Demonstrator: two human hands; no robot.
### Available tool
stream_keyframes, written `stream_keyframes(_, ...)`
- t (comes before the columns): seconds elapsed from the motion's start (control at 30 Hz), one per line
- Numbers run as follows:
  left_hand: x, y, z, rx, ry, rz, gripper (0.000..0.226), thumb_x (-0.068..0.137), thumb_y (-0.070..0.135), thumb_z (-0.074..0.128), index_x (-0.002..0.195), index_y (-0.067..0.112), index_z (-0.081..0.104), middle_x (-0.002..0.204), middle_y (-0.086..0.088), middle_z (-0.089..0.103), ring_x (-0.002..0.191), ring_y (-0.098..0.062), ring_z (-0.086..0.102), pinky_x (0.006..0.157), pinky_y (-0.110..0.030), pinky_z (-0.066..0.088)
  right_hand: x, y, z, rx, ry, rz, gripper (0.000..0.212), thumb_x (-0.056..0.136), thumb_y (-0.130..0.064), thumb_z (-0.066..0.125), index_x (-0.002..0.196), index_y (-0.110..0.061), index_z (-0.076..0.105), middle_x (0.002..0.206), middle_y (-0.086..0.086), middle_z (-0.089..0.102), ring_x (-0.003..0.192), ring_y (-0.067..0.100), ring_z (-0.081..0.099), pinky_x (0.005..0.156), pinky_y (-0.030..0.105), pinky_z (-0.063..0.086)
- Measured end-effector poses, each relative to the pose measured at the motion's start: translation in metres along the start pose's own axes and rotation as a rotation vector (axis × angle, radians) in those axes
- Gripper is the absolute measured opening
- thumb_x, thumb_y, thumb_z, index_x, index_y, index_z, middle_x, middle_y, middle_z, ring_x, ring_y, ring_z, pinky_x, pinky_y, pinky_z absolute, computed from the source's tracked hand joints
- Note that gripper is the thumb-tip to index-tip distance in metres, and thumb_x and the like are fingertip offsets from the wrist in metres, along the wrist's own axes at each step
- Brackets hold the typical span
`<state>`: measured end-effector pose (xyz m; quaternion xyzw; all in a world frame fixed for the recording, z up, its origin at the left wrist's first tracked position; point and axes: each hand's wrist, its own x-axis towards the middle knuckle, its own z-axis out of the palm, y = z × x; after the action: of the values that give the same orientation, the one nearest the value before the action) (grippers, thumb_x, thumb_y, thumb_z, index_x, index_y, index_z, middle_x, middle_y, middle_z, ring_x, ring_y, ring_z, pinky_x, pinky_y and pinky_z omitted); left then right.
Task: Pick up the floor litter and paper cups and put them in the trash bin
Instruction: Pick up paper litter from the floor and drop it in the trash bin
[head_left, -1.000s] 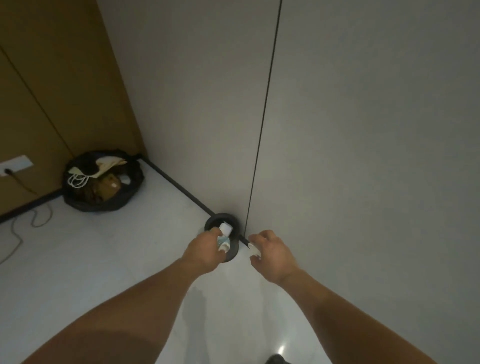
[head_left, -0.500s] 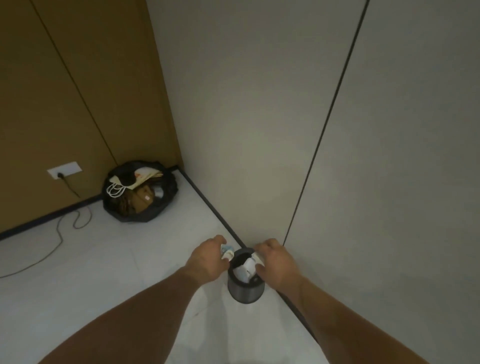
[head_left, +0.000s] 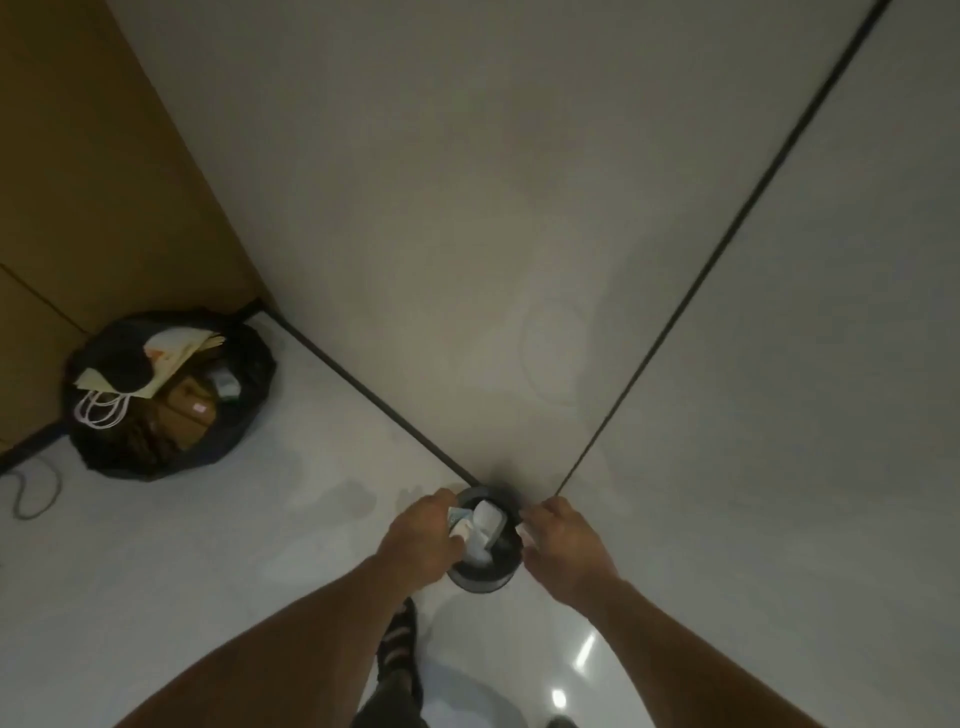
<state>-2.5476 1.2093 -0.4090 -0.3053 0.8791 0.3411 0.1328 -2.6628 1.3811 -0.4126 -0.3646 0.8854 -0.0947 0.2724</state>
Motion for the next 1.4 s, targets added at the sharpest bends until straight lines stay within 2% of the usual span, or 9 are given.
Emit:
stream_keyframes(0.13, 0.063, -0.038, 0.003, 0.055, -0.116, 0.025, 0.047, 0.085, 0.033, 0.064, 0.128, 0.023, 0.045, 0.119, -0.001, 0.058, 0.104, -0.020, 0.058, 0.081, -0.025, 0.045, 0.052, -0.003, 0.030, 0.039, -0.042, 0.116, 0.039, 0.096, -0.032, 0.048, 0.134, -0.025, 0.046, 0.136, 0.003, 0.043, 0.116, 0.019, 0.051, 0.099, 0.025, 0.043)
stream_keyframes(0.27, 0.129, -0.069, 0.029, 0.092, -0.167, 0.040, 0.042, 0.086, 0.035, 0.064, 0.123, 0.025, 0.047, 0.110, 0.002, 0.058, 0.096, -0.016, 0.059, 0.074, -0.021, 0.041, 0.108, 0.009, 0.078, 0.090, -0.065, 0.147, 0.039, 0.098, -0.033, 0.044, 0.136, -0.024, 0.044, 0.140, 0.002, 0.041, 0.124, 0.018, 0.045, 0.103, 0.026, 0.040)
stream_keyframes(0.4, 0.199, -0.099, 0.089, 0.085, -0.213, 0.071, 0.039, 0.087, 0.037, 0.061, 0.121, 0.026, 0.047, 0.112, 0.003, 0.057, 0.094, -0.014, 0.058, 0.074, -0.020, 0.038, 0.163, 0.044, 0.146, 0.134, -0.066, 0.186, 0.039, 0.099, -0.036, 0.044, 0.137, -0.026, 0.042, 0.136, -0.003, 0.044, 0.119, 0.012, 0.047, 0.101, 0.019, 0.040)
stream_keyframes(0.6, 0.276, -0.159, 0.213, 0.022, -0.270, 0.107, 0.044, 0.087, 0.036, 0.058, 0.127, 0.021, 0.046, 0.106, 0.000, 0.054, 0.095, -0.019, 0.057, 0.075, -0.025, 0.039, 0.237, 0.110, 0.262, 0.162, -0.080, 0.251, 0.036, 0.098, -0.036, 0.047, 0.133, -0.027, 0.044, 0.134, -0.001, 0.045, 0.116, 0.016, 0.051, 0.099, 0.026, 0.046)
stream_keyframes(0.7, 0.296, -0.190, 0.260, 0.065, -0.281, 0.107, 0.057, 0.085, 0.035, 0.065, 0.134, 0.019, 0.041, 0.122, -0.008, 0.052, 0.105, -0.028, 0.058, 0.078, -0.026, 0.040, 0.255, 0.129, 0.310, 0.179, -0.078, 0.276, 0.041, 0.095, -0.035, 0.052, 0.134, -0.027, 0.042, 0.134, 0.001, 0.044, 0.116, 0.020, 0.052, 0.097, 0.031, 0.049)
stream_keyframes(0.83, 0.300, -0.213, 0.282, 0.130, -0.387, 0.050, 0.089, 0.078, 0.054, 0.065, 0.147, 0.033, 0.013, 0.151, -0.004, 0.022, 0.127, -0.034, 0.042, 0.096, -0.039, 0.041, 0.252, 0.139, 0.351, 0.231, -0.074, 0.349, 0.058, 0.091, -0.038, 0.058, 0.142, -0.028, 0.032, 0.147, 0.001, 0.032, 0.132, 0.024, 0.039, 0.105, 0.038, 0.045)
stream_keyframes(0.97, 0.284, -0.207, 0.259, 0.209, -0.320, 0.054, 0.085, 0.081, 0.055, 0.061, 0.147, 0.026, 0.017, 0.150, -0.004, 0.024, 0.127, -0.032, 0.040, 0.095, -0.038, 0.039, 0.227, 0.130, 0.346, 0.240, -0.078, 0.385, 0.066, 0.089, -0.044, 0.061, 0.145, -0.033, 0.028, 0.151, -0.001, 0.030, 0.137, 0.025, 0.034, 0.108, 0.038, 0.041)
stream_keyframes(1.17, 0.254, -0.150, 0.198, 0.226, -0.245, 0.116, 0.082, 0.078, 0.048, 0.067, 0.144, 0.024, 0.024, 0.144, -0.003, 0.035, 0.129, -0.027, 0.037, 0.094, -0.034, 0.038, 0.184, 0.115, 0.279, 0.283, -0.028, 0.404, 0.067, 0.090, -0.051, 0.057, 0.147, -0.034, 0.026, 0.155, -0.001, 0.024, 0.142, 0.023, 0.027, 0.108, 0.038, 0.038)
stream_keyframes(1.4, 0.185, -0.056, 0.145, 0.516, -0.266, 0.348, 0.084, 0.081, 0.058, 0.055, 0.149, 0.028, 0.016, 0.155, -0.002, 0.019, 0.141, -0.029, 0.016, 0.107, -0.045, 0.032, 0.098, 0.091, 0.171, 0.269, 0.062, 0.485, 0.071, 0.093, -0.050, 0.054, 0.153, -0.032, 0.021, 0.161, 0.000, 0.011, 0.147, 0.024, 0.015, 0.113, 0.041, 0.035)
